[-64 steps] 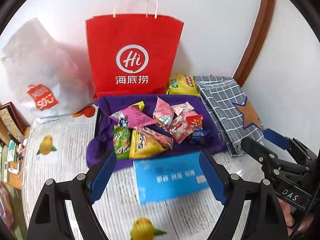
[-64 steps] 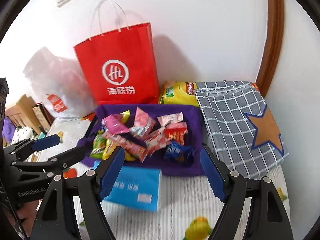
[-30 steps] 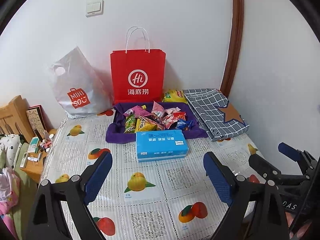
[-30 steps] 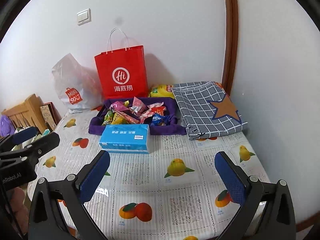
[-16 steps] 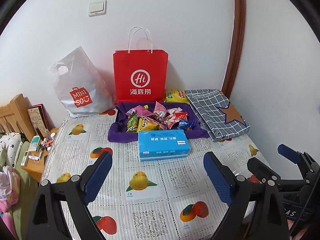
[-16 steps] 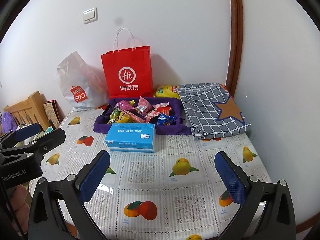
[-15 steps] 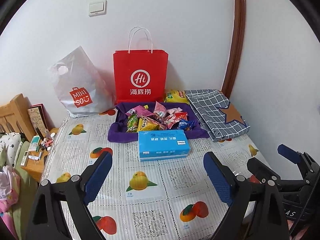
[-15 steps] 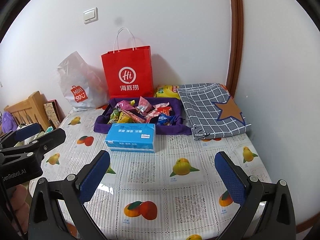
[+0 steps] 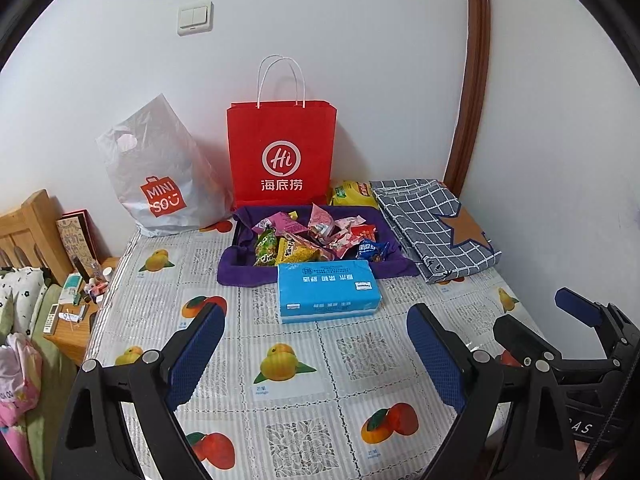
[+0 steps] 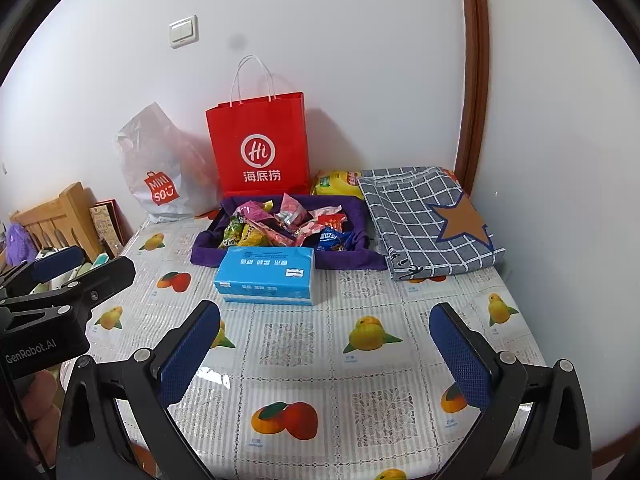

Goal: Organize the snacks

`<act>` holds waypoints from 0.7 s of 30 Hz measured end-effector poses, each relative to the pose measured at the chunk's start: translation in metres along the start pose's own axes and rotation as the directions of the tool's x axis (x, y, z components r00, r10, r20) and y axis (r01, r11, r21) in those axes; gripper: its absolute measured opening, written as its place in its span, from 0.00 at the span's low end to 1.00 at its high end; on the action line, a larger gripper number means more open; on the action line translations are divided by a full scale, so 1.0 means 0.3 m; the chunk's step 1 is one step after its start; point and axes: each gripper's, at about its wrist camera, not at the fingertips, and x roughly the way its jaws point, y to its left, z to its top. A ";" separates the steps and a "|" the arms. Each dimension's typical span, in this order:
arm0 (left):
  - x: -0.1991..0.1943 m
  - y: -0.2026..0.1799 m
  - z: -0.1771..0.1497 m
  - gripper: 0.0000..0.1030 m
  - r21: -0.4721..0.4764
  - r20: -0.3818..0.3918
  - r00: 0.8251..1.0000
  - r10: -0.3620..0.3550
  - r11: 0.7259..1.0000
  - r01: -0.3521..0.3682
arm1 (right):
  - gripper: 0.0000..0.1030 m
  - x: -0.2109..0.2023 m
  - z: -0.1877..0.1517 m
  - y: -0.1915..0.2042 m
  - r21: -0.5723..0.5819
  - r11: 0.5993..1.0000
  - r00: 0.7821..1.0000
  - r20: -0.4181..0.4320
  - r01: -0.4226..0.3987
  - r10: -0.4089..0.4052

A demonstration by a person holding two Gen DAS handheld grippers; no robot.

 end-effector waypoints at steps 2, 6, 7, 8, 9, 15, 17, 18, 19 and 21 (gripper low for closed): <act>-0.002 0.001 0.000 0.90 0.000 0.001 1.000 0.000 1.000 0.000 | 1.00 0.000 0.001 0.000 0.000 1.000 1.000 0.000 0.000 0.000; 0.000 0.000 0.000 0.90 0.000 0.000 1.000 0.000 1.000 0.000 | 1.00 0.000 0.001 -0.001 0.000 1.000 1.000 0.001 -0.001 0.001; -0.001 0.000 -0.001 0.90 0.000 0.001 1.000 0.001 1.000 -0.001 | 1.00 0.001 0.001 0.001 -0.001 1.000 1.000 0.000 -0.001 0.001; -0.003 0.001 -0.001 0.90 0.000 0.002 1.000 0.002 1.000 -0.002 | 1.00 -0.001 0.001 0.000 0.000 1.000 1.000 0.000 0.000 0.000; -0.001 -0.001 0.002 0.90 0.000 0.001 1.000 0.001 1.000 -0.001 | 1.00 -0.001 0.001 0.000 0.000 1.000 1.000 0.001 0.000 0.000; -0.001 0.000 0.001 0.90 0.000 0.001 1.000 0.001 1.000 -0.001 | 1.00 -0.001 0.003 0.003 -0.001 1.000 1.000 0.000 0.000 0.000; -0.001 0.001 0.001 0.90 0.000 0.001 1.000 0.001 1.000 -0.001 | 1.00 0.000 0.003 0.003 -0.002 1.000 1.000 0.000 -0.001 0.001; -0.001 0.001 0.001 0.90 0.001 0.001 1.000 0.001 1.000 -0.001 | 1.00 -0.001 0.005 0.005 -0.002 1.000 1.000 0.000 -0.001 0.001; -0.001 0.001 0.001 0.90 0.001 0.001 1.000 0.001 1.000 -0.001 | 1.00 0.000 0.005 0.005 -0.002 1.000 1.000 0.000 -0.001 0.001; -0.001 0.002 0.001 0.90 0.000 0.001 1.000 0.000 1.000 0.000 | 1.00 0.000 0.006 0.007 -0.003 1.000 1.000 0.000 -0.002 0.002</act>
